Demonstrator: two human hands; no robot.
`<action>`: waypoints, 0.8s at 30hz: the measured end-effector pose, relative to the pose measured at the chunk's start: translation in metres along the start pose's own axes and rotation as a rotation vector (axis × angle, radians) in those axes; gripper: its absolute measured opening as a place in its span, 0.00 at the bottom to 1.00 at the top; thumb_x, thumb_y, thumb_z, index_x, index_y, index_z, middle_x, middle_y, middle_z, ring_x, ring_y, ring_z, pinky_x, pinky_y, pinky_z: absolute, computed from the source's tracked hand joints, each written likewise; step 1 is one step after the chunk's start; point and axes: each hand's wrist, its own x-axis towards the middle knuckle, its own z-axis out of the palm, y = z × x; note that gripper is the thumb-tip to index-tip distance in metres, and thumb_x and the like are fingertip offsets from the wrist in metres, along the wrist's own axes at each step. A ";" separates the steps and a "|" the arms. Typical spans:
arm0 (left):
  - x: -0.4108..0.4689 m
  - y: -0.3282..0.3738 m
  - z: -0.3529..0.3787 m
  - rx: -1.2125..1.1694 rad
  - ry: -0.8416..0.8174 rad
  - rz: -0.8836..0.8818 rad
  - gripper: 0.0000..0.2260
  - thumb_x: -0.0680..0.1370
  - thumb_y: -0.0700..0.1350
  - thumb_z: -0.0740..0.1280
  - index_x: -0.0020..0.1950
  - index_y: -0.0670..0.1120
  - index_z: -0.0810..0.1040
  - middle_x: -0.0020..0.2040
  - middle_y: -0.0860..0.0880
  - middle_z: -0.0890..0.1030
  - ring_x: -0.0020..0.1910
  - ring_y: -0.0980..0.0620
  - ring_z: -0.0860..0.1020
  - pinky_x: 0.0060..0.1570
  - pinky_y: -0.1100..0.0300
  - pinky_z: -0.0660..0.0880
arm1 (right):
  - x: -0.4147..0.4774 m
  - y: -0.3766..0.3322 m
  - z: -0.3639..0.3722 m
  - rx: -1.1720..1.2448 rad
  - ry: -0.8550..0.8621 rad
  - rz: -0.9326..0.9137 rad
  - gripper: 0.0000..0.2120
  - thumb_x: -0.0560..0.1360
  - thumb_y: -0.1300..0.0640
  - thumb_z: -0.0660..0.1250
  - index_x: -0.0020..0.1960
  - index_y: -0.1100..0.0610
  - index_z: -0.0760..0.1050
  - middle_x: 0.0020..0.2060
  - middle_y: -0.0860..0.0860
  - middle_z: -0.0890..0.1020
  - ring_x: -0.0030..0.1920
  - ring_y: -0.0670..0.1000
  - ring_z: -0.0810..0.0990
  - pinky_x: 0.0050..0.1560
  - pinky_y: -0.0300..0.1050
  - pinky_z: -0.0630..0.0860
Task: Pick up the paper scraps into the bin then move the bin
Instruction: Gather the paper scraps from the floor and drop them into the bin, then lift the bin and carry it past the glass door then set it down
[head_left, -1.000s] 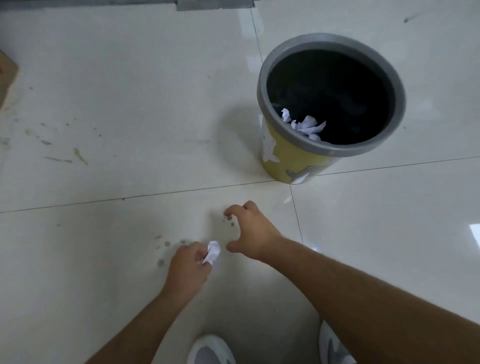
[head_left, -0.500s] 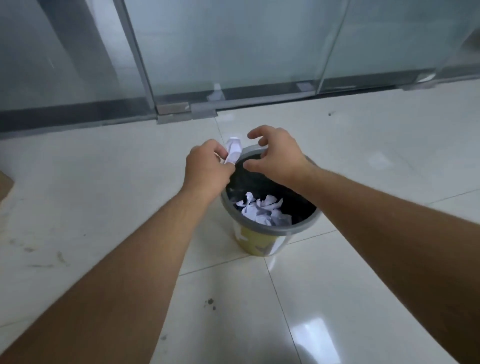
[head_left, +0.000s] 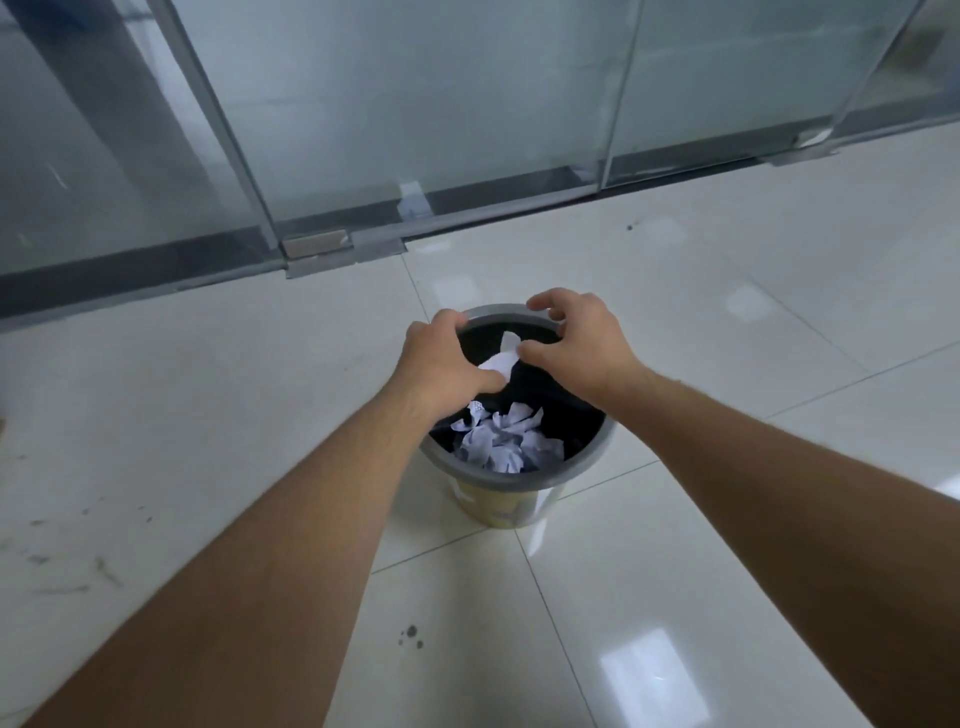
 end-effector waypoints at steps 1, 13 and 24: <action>-0.001 -0.005 -0.001 0.025 0.001 0.010 0.33 0.65 0.49 0.78 0.67 0.52 0.70 0.59 0.48 0.72 0.53 0.48 0.75 0.48 0.55 0.75 | -0.001 0.006 0.001 -0.016 0.021 0.022 0.25 0.69 0.52 0.71 0.65 0.51 0.73 0.59 0.55 0.74 0.55 0.54 0.76 0.52 0.42 0.73; 0.002 -0.079 -0.011 -0.159 0.071 -0.283 0.28 0.78 0.57 0.61 0.77 0.51 0.59 0.67 0.41 0.75 0.61 0.39 0.77 0.60 0.42 0.77 | 0.000 0.097 -0.012 0.131 0.040 0.504 0.35 0.72 0.45 0.66 0.75 0.48 0.58 0.65 0.59 0.70 0.49 0.57 0.78 0.52 0.54 0.78; -0.006 -0.082 0.032 0.159 0.127 -0.131 0.24 0.81 0.44 0.56 0.76 0.54 0.52 0.33 0.46 0.77 0.29 0.47 0.78 0.29 0.50 0.78 | -0.002 0.101 0.014 -0.178 -0.170 0.308 0.27 0.69 0.61 0.57 0.66 0.46 0.56 0.41 0.58 0.79 0.36 0.58 0.79 0.36 0.52 0.79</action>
